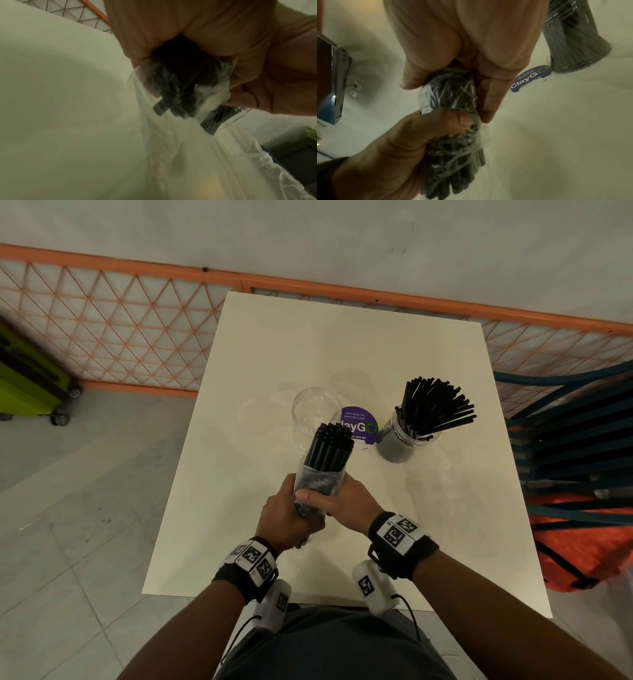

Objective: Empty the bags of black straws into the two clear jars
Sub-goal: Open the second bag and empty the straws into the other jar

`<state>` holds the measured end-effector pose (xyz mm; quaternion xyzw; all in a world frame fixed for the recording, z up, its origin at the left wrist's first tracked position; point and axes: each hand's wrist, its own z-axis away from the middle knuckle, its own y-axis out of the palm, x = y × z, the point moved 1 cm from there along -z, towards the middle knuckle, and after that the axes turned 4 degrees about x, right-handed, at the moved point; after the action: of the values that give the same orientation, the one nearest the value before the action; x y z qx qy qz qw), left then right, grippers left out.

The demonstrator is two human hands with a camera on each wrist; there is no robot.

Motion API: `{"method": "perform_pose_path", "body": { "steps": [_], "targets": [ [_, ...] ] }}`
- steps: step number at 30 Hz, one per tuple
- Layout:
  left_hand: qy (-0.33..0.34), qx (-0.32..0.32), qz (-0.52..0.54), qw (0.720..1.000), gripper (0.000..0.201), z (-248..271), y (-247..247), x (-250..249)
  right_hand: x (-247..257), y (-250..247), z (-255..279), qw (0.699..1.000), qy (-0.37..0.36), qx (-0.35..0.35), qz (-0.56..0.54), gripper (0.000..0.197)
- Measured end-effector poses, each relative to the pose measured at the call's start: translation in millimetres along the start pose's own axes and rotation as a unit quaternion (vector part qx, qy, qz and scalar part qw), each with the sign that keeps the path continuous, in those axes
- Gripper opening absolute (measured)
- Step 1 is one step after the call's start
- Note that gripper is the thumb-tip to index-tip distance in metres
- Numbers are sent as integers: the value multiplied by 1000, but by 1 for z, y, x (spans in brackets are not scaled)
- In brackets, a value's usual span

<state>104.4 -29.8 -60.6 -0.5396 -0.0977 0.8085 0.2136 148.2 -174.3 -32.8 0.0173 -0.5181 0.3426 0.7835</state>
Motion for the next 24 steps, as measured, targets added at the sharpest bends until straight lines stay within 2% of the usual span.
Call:
{"method": "perform_pose_path", "body": {
  "steps": [2,5,7,10,11,12,13,14,15,16,18,20,22,24],
  "targets": [
    [0,23,51,998,52,-1,-4,0,4,-6,6,1000,-2,8,21,82],
    [41,61,118,990,39,0,-14,-5,18,-20,14,997,2,48,63,85],
    [37,87,180,979,36,4,-21,-10,29,-27,21,995,7,60,84,93],
    [-11,125,255,959,33,12,-34,-14,47,-41,32,978,-10,-26,207,97],
    [-19,134,268,954,33,12,-39,-13,54,-45,37,959,-47,-73,268,92],
    [-23,141,276,951,33,13,-44,-12,59,-47,42,925,-107,-115,346,85],
    [-23,148,281,948,33,14,-48,-14,63,-47,47,869,-186,-148,435,77],
    [-22,155,282,946,33,15,-52,-16,68,-45,50,799,-269,-165,512,67],
    [-16,166,274,947,33,17,-55,-21,72,-39,51,735,-335,-147,571,54],
    [-3,178,255,950,34,19,-58,-27,74,-33,51,686,-383,-114,609,48],
    [26,210,205,956,36,24,-63,-42,75,-24,43,625,-433,-45,648,50],
    [30,238,167,956,34,29,-69,-56,78,-21,32,593,-465,-22,657,45],
    [33,242,154,957,33,33,-78,-71,81,-23,20,600,-503,-41,621,39],
    [30,230,176,957,37,37,-88,-83,87,-29,9,626,-526,-61,572,35]
  ]
}}
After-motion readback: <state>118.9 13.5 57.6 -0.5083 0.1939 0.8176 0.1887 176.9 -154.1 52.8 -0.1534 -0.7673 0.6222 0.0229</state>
